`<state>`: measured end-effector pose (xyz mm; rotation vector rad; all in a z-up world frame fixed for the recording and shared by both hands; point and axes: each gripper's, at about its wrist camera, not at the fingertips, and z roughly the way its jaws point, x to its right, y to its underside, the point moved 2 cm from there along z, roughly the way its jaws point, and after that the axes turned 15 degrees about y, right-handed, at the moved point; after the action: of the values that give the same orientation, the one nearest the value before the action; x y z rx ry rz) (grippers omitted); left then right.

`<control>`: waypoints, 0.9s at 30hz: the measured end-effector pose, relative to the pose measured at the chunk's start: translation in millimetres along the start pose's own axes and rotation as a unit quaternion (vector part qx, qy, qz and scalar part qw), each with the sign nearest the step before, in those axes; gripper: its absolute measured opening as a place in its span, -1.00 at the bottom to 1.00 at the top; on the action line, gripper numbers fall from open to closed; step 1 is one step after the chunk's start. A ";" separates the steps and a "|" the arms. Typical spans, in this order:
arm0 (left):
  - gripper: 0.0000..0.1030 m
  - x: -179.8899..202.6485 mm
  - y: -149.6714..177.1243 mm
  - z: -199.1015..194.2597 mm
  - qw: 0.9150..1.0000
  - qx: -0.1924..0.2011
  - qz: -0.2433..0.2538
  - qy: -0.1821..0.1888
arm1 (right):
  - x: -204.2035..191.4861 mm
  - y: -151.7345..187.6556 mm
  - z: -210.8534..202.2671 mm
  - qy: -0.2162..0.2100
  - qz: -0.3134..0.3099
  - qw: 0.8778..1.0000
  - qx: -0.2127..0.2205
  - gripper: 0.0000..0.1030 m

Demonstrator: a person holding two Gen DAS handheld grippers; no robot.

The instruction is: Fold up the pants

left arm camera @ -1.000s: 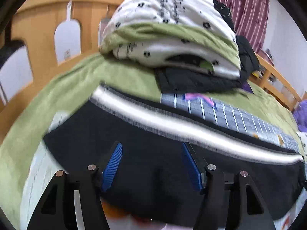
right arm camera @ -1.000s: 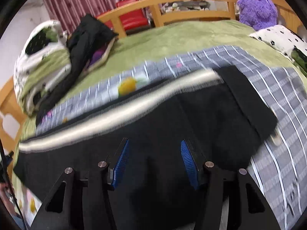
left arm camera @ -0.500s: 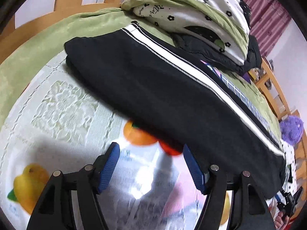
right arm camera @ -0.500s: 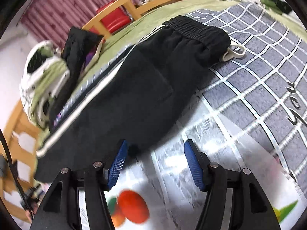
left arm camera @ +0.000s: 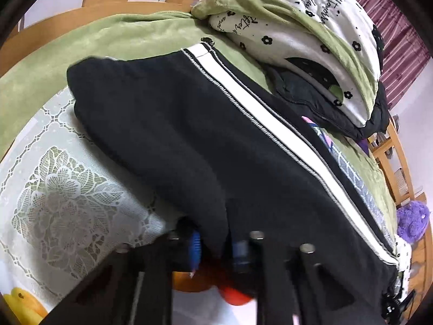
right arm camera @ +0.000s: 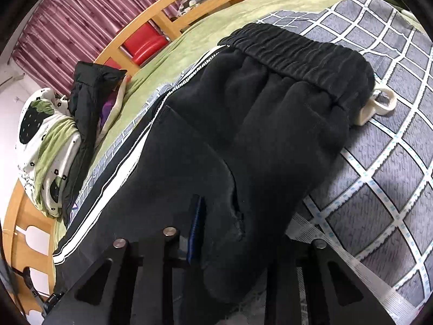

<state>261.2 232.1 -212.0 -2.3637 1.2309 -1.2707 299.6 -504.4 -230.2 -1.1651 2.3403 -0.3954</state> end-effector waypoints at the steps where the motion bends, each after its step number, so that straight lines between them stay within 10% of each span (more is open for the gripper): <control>1: -0.76 6.6 -1.3 -7.4 1.000 0.008 0.007 0.000 | -0.5 -1.7 -5.4 0.001 -0.002 1.000 0.002 -0.78; 9: -0.76 62.4 31.6 -92.1 0.994 -0.007 0.103 0.031 | 22.8 -8.3 -92.2 -0.010 -0.033 0.999 0.031 -0.83; 16: -0.76 34.4 119.4 -141.8 0.992 -0.076 0.095 0.036 | 105.0 22.7 -143.4 0.018 -0.056 0.998 0.010 -0.82; 22: -0.45 16.0 153.7 -142.0 0.987 -0.123 0.102 -0.028 | 148.7 66.3 -124.8 0.089 -0.094 0.991 -0.036 -0.33; 27: -0.25 15.4 153.0 -177.9 0.986 -0.116 0.107 -0.051 | 152.8 88.5 -152.3 0.117 -0.142 0.983 -0.016 -0.30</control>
<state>41.3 159.6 -170.7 -2.3331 1.6250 -0.9754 79.3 -569.0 -189.0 -1.5498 2.3865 -0.6256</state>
